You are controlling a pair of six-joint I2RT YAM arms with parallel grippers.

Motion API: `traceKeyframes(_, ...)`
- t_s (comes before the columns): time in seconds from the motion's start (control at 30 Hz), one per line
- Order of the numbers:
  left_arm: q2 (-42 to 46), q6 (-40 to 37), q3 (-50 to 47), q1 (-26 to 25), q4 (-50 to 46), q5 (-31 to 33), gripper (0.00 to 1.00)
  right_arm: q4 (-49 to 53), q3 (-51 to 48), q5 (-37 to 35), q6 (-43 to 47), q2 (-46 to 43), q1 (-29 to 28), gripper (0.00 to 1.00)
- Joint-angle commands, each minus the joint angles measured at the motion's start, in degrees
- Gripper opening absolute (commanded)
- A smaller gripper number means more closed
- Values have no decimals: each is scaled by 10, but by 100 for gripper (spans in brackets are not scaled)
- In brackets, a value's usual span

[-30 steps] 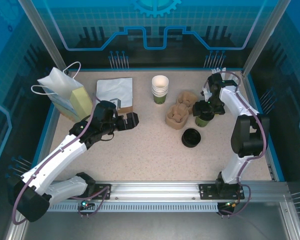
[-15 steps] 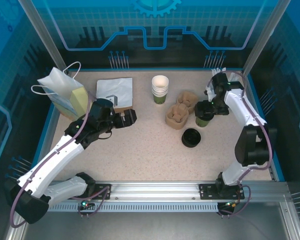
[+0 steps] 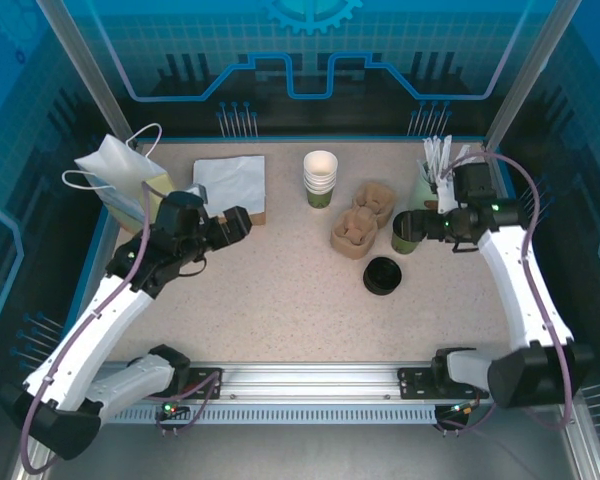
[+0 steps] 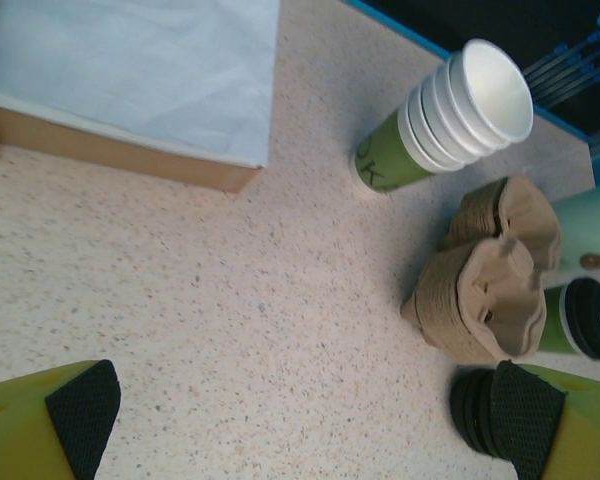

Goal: Pack the takeout coffee

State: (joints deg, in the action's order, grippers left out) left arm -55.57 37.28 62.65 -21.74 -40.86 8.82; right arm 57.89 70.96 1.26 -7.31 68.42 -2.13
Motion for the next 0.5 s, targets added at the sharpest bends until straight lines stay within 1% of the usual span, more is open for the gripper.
traceKeyframes(0.0,17,0,56,39,-59,19,99,-36,-32,41,-28,-54,12,98)
traceKeyframes(0.13,8,-10,108,112,-115,7,99,-66,-63,65,-43,-105,17,98)
traceKeyframes(0.17,4,-13,122,133,-131,5,99,-75,-70,73,-43,-117,17,100)
traceKeyframes(0.23,-3,-15,141,178,-150,0,99,-93,-85,72,-44,-144,20,100)
traceKeyframes(0.37,-20,-22,159,292,-153,-61,99,-138,-118,70,-41,-203,26,100)
traceKeyframes(0.47,-38,-20,160,368,-135,-88,97,-166,-145,68,-41,-242,28,100)
